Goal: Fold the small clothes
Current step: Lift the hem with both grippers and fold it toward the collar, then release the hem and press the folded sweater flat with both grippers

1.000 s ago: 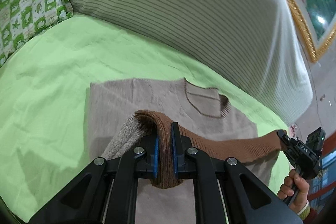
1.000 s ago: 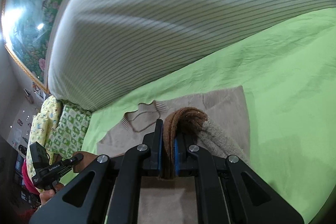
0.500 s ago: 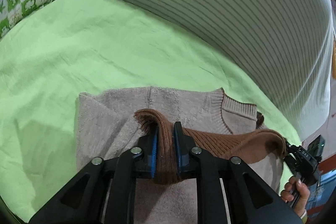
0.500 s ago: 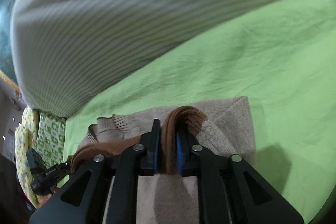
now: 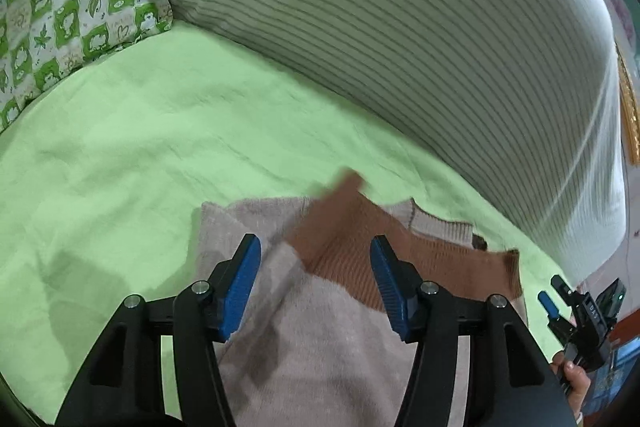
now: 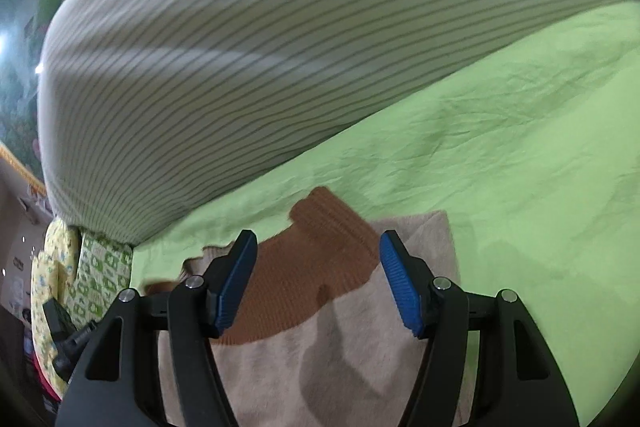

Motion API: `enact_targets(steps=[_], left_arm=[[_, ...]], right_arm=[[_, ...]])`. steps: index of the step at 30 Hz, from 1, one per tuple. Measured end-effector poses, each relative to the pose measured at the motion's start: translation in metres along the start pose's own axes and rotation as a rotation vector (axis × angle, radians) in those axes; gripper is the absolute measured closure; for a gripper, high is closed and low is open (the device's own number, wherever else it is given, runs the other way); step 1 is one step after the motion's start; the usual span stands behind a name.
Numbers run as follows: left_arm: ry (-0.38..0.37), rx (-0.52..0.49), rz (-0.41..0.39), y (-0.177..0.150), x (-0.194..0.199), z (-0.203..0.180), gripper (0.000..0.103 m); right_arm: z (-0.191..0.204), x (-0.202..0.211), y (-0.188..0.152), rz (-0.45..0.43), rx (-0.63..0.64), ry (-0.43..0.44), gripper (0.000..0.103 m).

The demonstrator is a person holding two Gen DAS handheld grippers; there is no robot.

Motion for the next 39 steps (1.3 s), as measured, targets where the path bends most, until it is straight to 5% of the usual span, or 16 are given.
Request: enact_targets(steps=[14,25,34,39], left_arm=[[-0.093,-0.311,0.184,-0.106,-0.002,-0.066,0.043],[-0.12,-0.349,0.192,-0.129,0.0,-0.066,0.043],[-0.072,-0.236,0.202,-0.131,0.015,-0.009,0.042],[0.014,-0.259,0.183,-0.131,0.006,0.014,0.044]], right_arm=[[0.071,0.0,-0.053,0.11,0.245,0.063,0.038],[0.11,-0.021,-0.083,0.2,0.475,0.196,0.041],[0.143,-0.054,-0.101,0.325,0.566,0.386,0.041],[0.139,-0.087,-0.106,0.381,0.673,0.262,0.043]])
Point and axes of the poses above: each gripper's, at about its wrist camera, not at the fingertips, and x roughly against the way its jaws point, z to its left, y to its top, the point moved 3 cm from there along -x, roughly the way its jaws point, and after that the axes turned 12 degrees about x, right-handed, at the moved point
